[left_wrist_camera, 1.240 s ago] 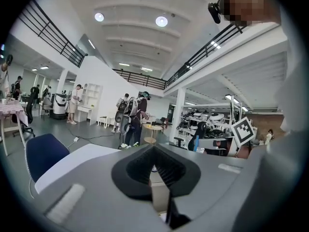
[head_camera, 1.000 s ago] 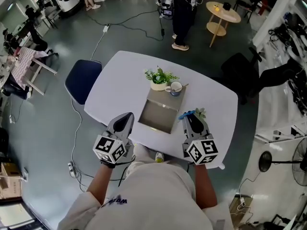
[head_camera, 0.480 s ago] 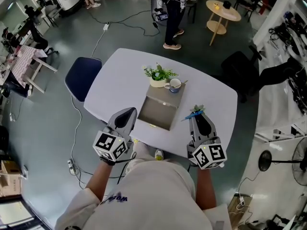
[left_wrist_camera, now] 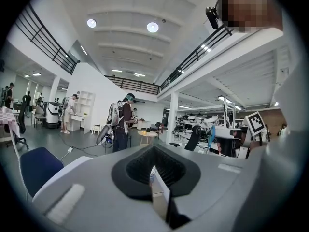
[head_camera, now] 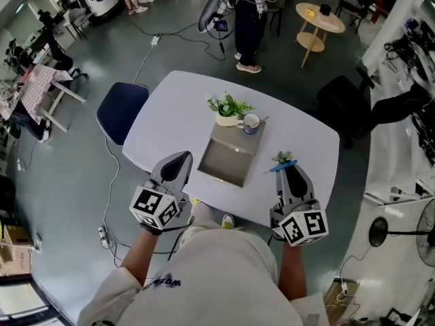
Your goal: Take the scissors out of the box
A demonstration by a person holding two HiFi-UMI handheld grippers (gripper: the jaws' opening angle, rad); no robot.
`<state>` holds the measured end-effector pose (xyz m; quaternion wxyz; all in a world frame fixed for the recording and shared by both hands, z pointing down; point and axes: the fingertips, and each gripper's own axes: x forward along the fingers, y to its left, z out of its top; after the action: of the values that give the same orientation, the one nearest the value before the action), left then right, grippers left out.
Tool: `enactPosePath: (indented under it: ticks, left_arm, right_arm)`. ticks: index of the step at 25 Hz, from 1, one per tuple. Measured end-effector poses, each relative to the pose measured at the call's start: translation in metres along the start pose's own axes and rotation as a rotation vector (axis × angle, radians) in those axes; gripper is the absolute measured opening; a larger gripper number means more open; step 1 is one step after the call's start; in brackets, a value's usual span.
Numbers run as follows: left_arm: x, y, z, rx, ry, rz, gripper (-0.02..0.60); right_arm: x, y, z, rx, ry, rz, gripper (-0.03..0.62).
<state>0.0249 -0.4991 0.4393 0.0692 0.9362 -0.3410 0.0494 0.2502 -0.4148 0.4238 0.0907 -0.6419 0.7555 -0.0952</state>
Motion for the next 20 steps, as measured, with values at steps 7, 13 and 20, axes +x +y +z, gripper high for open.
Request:
enactPosePath:
  ticks: [7,13,20]
  left_arm:
    - [0.000,-0.003,0.002,0.002,0.004,-0.007,0.002]
    - [-0.001,-0.005,0.003,0.003,0.006,-0.015,0.002]
    - [0.000,-0.004,0.003,0.001,0.007,-0.018,0.002]
  right_arm:
    - [-0.004,0.000,0.012,0.005,-0.021,-0.002,0.078]
    - [-0.005,0.003,0.013,-0.006,-0.018,-0.004,0.078]
    - [-0.004,0.006,0.016,-0.015,-0.017,-0.001,0.078]
